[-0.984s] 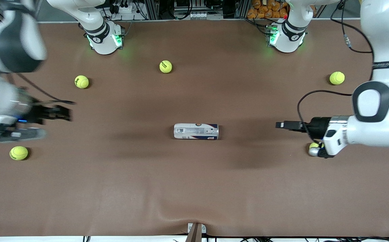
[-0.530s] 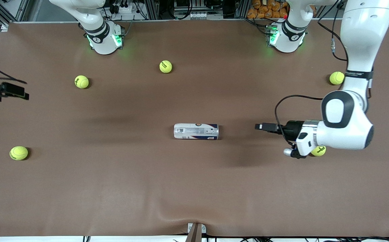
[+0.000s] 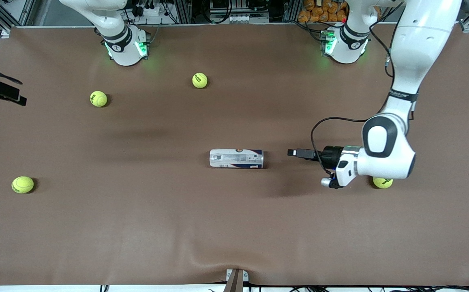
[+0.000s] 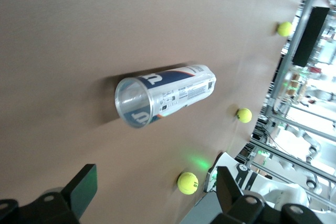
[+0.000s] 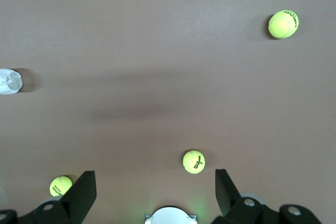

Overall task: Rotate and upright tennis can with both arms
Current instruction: 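Move the left gripper to the can's open end, then close the left gripper on the can's open end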

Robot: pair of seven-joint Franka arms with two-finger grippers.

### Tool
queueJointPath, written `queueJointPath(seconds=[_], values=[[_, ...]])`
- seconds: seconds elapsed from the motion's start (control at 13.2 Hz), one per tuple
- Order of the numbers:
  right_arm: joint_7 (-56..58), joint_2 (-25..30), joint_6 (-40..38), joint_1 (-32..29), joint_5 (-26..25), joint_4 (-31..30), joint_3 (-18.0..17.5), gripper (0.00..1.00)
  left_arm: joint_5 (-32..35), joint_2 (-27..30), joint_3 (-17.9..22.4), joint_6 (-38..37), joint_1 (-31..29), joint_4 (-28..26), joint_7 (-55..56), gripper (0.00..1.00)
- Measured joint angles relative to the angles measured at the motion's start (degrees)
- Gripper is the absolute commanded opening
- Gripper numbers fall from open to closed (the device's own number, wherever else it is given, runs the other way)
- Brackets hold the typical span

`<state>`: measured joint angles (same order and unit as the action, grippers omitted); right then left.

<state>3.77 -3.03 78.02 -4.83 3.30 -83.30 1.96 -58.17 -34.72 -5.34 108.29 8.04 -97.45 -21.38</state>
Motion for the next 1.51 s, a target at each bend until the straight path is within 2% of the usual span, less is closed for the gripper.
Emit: queueJointPath(seconds=[0.23,0.61,0.91,1.21,1.51], values=[[-0.1,0.2,0.0,1.9,0.0,0.0,0.6,1.0,-7.2,-4.3,0.0,0.3,-0.5,-1.5,-10.3,1.0],[-0.1,1.6,0.1,3.3,-0.9,0.0,0.6,1.0,-18.6,-8.6,-0.3,0.6,1.3,-1.5,-19.0,1.0],[-0.2,2.8,0.0,5.5,-2.7,0.0,0.6,1.0,-20.0,-9.0,-0.4,1.0,3.0,-1.4,-19.2,1.0],[-7.0,3.0,-3.5,5.8,-3.2,0.0,0.7,1.0,-20.1,-9.5,-0.3,2.8,3.0,-1.5,-19.6,1.0],[-4.7,3.2,-1.5,5.8,-3.2,0.1,0.8,1.0,-23.3,-11.4,-0.4,4.6,4.7,-1.3,-21.3,1.0]])
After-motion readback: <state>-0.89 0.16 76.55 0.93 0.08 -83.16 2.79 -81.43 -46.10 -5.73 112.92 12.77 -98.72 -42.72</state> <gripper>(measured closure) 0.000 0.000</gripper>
